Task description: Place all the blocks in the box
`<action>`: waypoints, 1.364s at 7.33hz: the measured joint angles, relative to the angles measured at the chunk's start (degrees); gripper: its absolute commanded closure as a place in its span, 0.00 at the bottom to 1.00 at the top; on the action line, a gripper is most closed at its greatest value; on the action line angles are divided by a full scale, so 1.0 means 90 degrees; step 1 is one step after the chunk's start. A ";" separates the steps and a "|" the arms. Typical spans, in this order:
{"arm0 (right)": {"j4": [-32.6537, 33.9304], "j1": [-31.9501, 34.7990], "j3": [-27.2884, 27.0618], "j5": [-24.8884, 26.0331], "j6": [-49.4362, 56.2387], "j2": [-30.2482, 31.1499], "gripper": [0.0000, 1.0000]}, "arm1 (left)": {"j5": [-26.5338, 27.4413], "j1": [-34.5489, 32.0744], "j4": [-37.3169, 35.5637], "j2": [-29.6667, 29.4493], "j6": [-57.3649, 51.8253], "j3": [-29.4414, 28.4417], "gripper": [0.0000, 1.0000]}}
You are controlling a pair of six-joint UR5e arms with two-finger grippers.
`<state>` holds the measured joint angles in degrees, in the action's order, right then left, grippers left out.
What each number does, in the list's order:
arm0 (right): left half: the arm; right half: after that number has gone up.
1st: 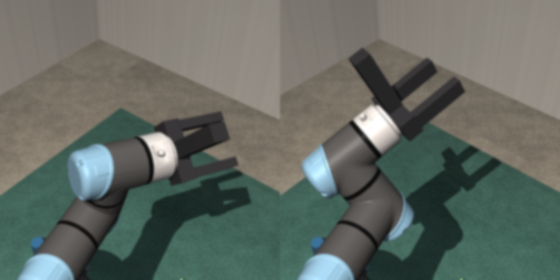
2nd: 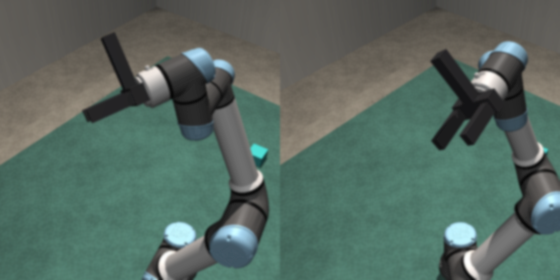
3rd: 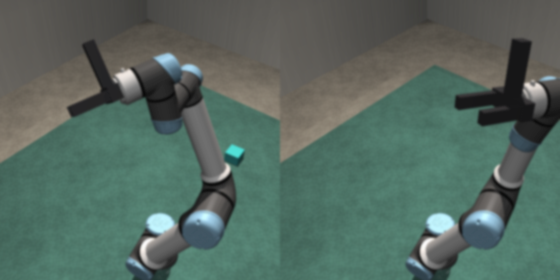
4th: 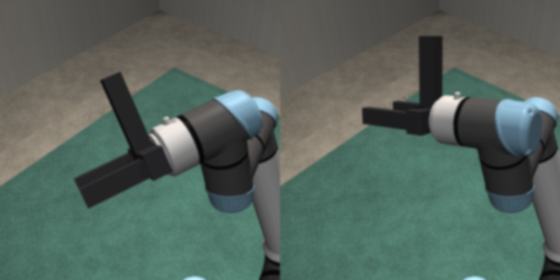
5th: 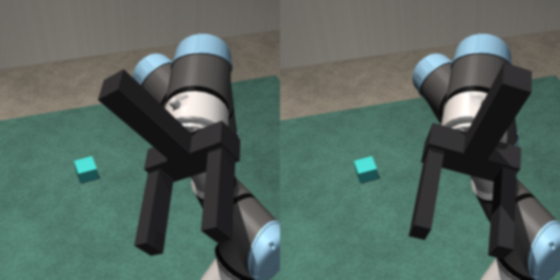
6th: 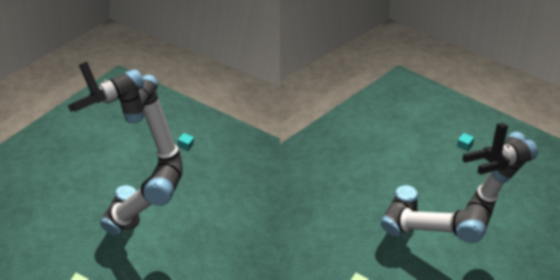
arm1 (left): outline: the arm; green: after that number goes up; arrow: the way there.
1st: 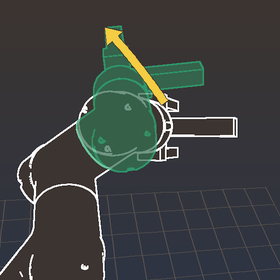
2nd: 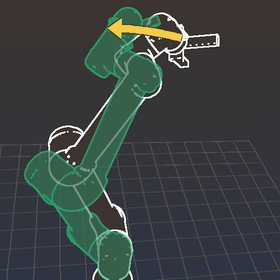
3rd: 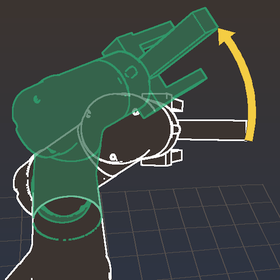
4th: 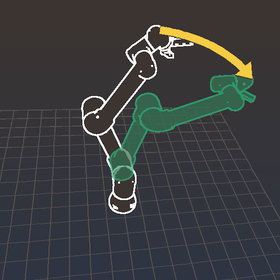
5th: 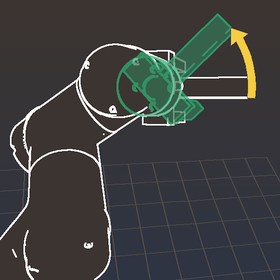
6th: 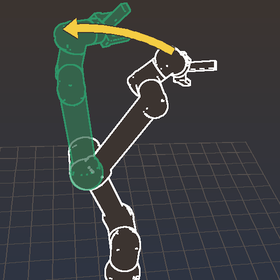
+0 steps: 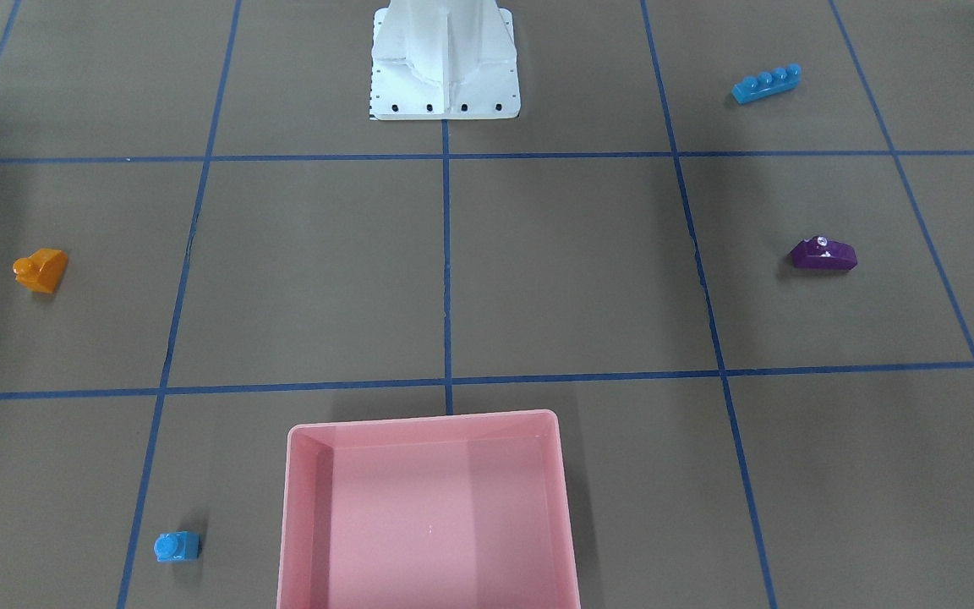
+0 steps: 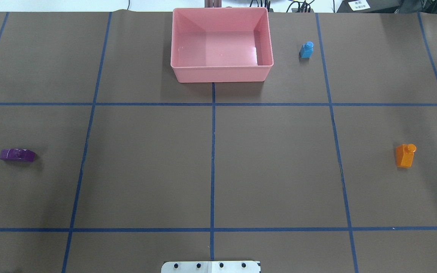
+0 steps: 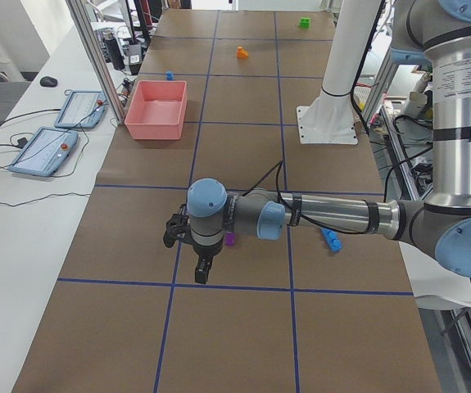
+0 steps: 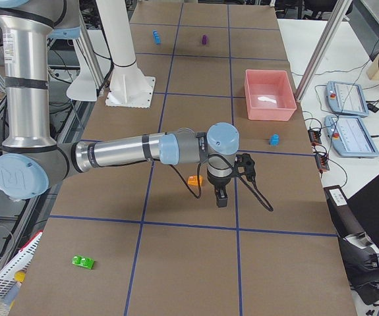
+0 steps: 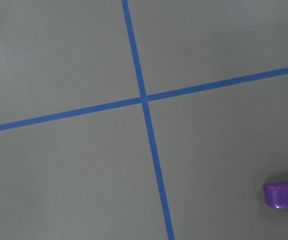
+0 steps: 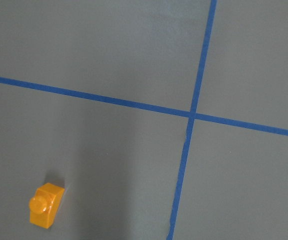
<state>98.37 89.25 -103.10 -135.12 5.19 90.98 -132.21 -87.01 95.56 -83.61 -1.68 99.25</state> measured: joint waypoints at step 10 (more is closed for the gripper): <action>-0.0596 -0.0452 0.0012 0.0058 -0.0043 0.0461 0.00 | -0.0196 0.0004 0.0157 0.0179 -0.0271 -0.0075 0.00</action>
<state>93.01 85.19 -102.99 -134.60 4.81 95.13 -133.98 -86.97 96.96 -82.00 -4.12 98.58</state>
